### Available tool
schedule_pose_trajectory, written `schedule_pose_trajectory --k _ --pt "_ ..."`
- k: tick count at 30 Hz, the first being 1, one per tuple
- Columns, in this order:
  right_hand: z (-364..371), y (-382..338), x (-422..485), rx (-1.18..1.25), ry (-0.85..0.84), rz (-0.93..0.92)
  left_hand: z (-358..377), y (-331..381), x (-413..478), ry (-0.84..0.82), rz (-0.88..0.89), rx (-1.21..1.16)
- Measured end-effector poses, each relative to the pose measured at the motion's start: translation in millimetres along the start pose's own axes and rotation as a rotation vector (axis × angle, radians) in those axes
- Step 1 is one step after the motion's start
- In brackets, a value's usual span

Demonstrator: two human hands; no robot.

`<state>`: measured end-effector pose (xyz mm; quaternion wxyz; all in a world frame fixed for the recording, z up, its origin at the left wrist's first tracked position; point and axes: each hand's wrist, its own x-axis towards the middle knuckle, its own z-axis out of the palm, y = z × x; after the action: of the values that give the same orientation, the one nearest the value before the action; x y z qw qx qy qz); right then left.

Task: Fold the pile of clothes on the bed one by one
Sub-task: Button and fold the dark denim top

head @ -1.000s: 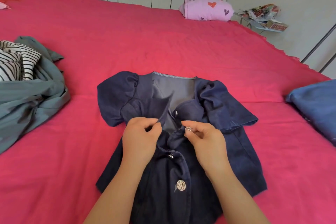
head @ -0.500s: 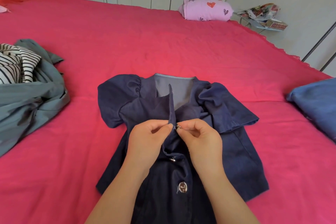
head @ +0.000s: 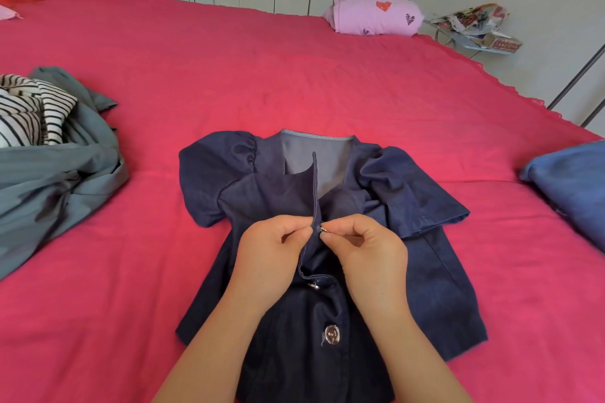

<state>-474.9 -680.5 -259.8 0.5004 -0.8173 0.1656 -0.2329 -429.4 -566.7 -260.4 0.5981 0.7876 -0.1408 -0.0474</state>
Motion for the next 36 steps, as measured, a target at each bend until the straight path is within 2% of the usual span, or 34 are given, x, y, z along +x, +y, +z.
schedule_pose_trajectory --k 6,13,17,22,25,30,33,36 --pt "1.5 -4.1 -0.3 0.049 -0.028 0.015 3.4 -1.3 -0.8 0.04 -0.048 -0.118" --pt "1.4 1.0 1.6 0.14 -0.025 0.061 1.0 4.4 1.1 0.008 -0.083 -0.229" --pt "4.6 4.3 -0.7 0.267 -0.067 0.167 3.6 3.4 2.6 0.042 -0.037 -0.131" --pt "1.6 0.7 0.0 0.622 -0.165 0.364 8.4 -4.6 2.6 0.122 0.144 0.133" --pt "2.5 4.4 0.6 0.577 -0.158 0.37 13.5 -6.1 -0.5 0.131 0.215 0.259" --pt "-0.8 7.3 3.5 0.645 -0.132 0.402 16.7 -9.2 -1.5 0.129 0.29 0.303" --pt "1.3 8.1 4.2 0.657 -0.129 0.386 18.3 -9.3 -1.5 0.146 0.239 0.26" --pt "2.9 6.6 5.0 0.712 -0.122 0.379 19.0 -7.4 -0.7 0.152 0.11 0.083"
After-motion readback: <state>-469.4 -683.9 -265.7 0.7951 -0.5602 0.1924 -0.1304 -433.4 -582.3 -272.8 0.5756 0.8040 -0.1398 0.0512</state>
